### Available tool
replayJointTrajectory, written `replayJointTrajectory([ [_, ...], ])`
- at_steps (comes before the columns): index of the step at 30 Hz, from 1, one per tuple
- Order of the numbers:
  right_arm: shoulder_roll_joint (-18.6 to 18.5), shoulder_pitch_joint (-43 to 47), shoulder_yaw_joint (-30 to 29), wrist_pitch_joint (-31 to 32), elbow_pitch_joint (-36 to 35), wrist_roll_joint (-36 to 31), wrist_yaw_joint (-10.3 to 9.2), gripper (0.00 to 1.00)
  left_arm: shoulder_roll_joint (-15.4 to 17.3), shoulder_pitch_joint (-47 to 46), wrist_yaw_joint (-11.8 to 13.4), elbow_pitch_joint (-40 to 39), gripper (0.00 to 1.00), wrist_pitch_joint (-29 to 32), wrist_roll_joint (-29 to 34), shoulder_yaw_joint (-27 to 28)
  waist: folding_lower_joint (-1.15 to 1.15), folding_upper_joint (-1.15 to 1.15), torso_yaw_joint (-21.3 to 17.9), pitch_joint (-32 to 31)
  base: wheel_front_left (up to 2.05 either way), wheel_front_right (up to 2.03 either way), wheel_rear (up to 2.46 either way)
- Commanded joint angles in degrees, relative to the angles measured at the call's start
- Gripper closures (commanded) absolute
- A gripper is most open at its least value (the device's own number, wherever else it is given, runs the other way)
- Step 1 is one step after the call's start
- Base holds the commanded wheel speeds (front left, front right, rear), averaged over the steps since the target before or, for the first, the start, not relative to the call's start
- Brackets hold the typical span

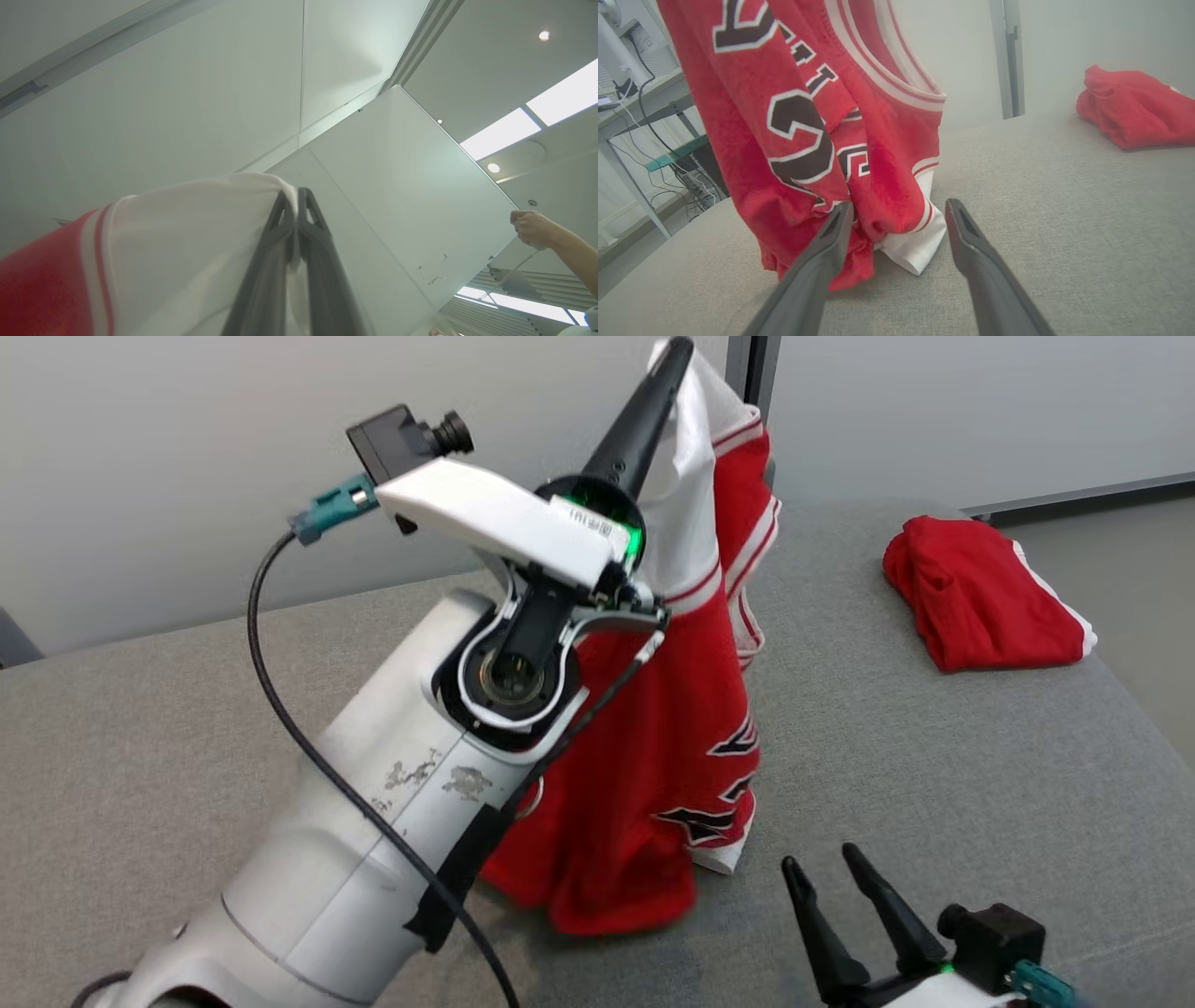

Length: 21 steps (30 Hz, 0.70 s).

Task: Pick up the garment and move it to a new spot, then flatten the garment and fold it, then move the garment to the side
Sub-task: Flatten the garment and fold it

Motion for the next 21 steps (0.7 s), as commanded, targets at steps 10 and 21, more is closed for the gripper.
replayJointTrajectory([
  [10, -1.53, -16.05, 20.13, -0.35, 13.34, 3.65, 0.0, 0.0, 1.19, -13.38, 0.96, 6.07, 1.0, -2.26, -3.4, 1.63, 0.0, 0.0, -0.43, 0.81, 0.0, 0.0, 0.0],
  [21, 1.63, -24.56, 22.04, -0.35, 17.04, 4.29, 0.0, 0.0, 2.22, -15.16, 0.14, 9.01, 1.0, -1.43, -2.63, 2.28, 0.0, 0.0, 1.95, 0.29, 0.0, 0.0, 0.0],
])
